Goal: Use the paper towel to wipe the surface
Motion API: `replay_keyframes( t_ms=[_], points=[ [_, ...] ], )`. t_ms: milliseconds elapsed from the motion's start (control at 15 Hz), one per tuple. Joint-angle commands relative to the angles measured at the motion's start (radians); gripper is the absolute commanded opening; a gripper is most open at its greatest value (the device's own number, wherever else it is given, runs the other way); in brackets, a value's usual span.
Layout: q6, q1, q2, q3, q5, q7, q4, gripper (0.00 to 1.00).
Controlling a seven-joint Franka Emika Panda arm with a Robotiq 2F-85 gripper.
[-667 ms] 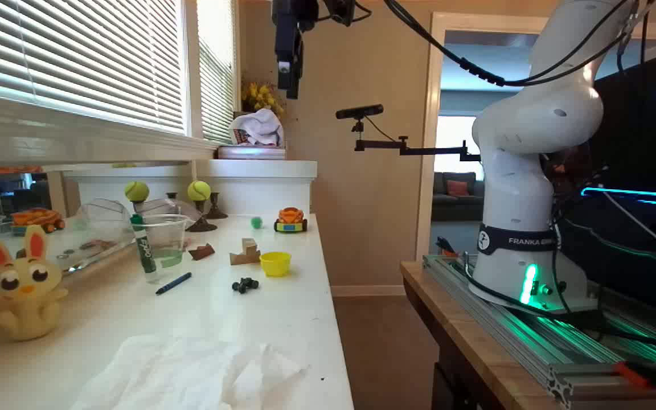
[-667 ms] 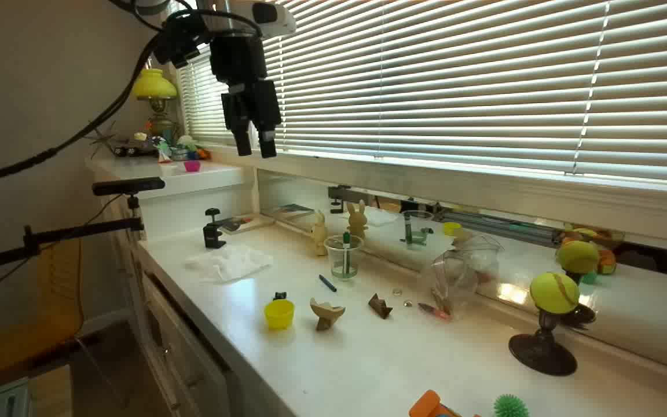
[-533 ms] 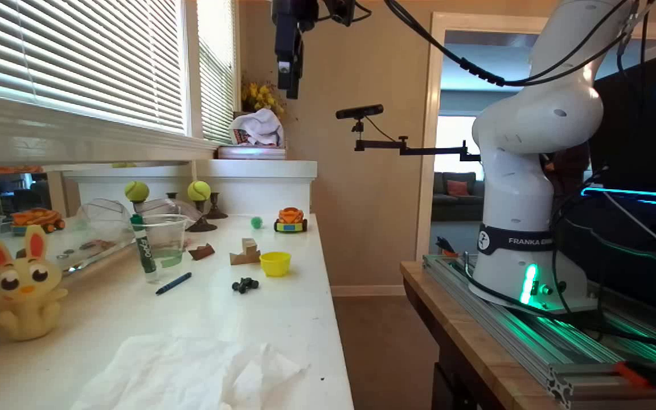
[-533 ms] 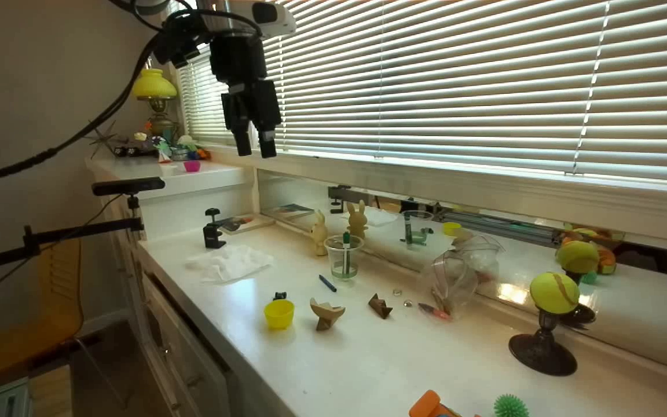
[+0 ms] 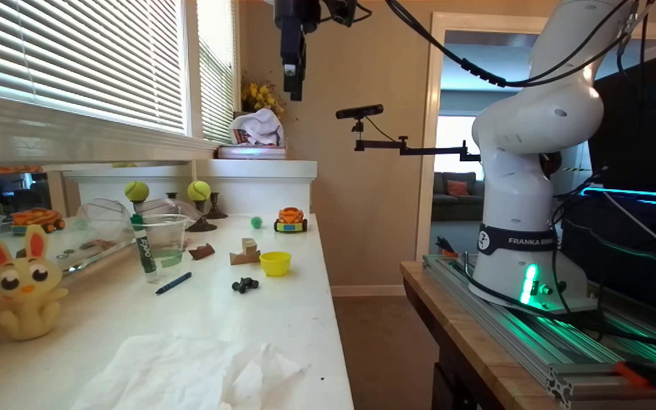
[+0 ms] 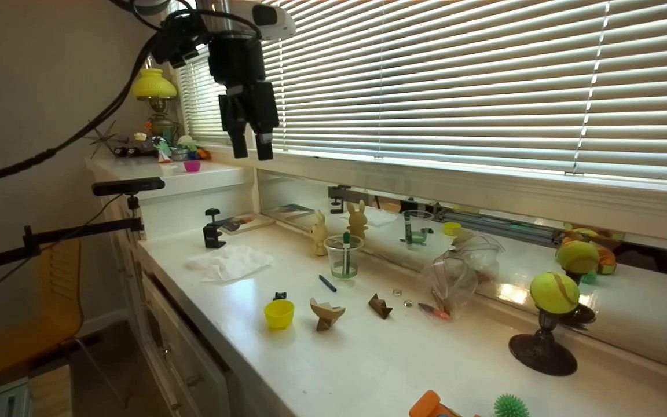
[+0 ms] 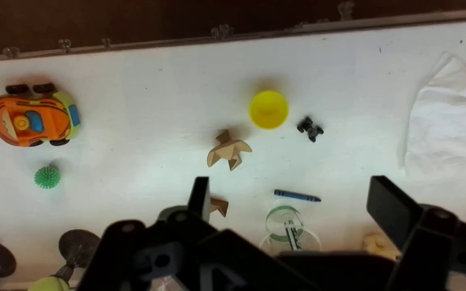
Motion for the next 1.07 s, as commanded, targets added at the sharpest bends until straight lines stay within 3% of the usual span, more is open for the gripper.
replay_keyframes(
  t_ms=[0, 400, 1000],
  points=[
    [-0.151, 0.019, -0.011, -0.056, 0.013, -0.149, 0.009, 1.00],
    [-0.347, -0.008, -0.025, -0.101, -0.059, -0.226, -0.006, 1.00],
    [-0.344, -0.002, -0.004, -0.112, -0.050, -0.236, 0.002, 1.00]
  ],
)
